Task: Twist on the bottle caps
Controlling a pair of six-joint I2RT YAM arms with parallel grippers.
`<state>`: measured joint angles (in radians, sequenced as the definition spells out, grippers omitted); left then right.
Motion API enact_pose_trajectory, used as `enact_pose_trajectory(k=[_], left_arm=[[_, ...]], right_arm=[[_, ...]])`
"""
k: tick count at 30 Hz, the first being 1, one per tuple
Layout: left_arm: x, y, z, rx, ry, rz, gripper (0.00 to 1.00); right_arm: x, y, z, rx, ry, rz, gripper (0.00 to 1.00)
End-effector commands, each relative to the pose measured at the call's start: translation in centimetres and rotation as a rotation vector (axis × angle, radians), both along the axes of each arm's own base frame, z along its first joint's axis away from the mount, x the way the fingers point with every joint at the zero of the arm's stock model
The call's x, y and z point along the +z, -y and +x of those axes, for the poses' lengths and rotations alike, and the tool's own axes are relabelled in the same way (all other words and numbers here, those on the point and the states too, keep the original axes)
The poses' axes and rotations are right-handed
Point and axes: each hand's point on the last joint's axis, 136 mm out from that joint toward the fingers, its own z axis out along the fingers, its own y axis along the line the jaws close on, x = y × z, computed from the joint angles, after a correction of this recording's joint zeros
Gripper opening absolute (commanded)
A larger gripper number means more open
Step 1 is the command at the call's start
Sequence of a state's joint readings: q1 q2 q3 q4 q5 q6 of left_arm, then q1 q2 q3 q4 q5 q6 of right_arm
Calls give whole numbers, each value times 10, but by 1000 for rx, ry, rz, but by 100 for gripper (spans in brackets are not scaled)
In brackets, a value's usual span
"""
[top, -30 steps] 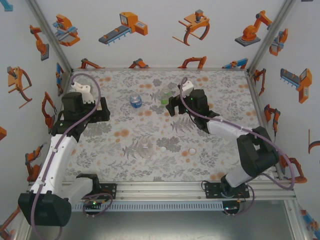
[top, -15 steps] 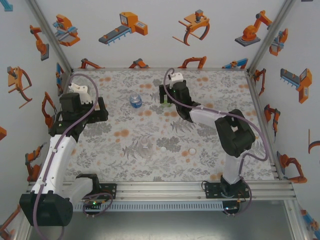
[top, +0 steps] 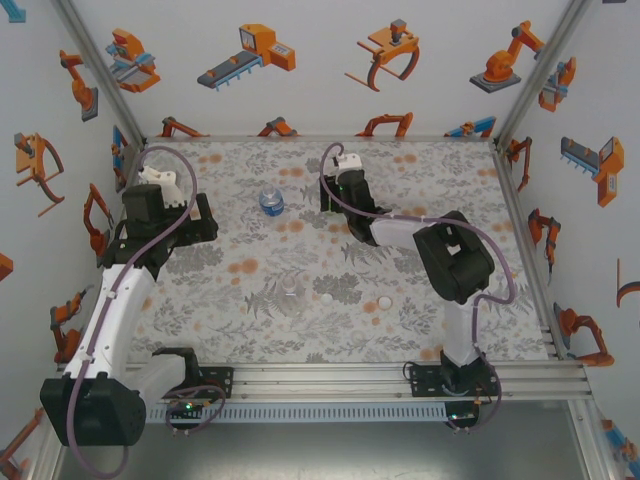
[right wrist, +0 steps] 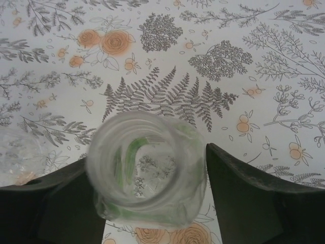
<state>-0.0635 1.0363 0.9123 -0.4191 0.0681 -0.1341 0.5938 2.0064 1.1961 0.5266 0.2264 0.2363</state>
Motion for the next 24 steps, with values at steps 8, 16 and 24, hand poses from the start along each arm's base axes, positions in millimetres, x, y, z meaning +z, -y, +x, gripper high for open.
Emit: enact_pose_trajectory(k=[8, 16, 24], left_arm=[[22, 3, -1, 6, 78, -55, 97], [28, 27, -11, -148, 132, -60, 97], [63, 71, -12, -337, 179, -105, 97]], right_arm=[[32, -1, -11, 11, 53, 35, 48], [70, 7, -43, 90, 62, 27, 45], [124, 7, -97, 310, 68, -38, 43]])
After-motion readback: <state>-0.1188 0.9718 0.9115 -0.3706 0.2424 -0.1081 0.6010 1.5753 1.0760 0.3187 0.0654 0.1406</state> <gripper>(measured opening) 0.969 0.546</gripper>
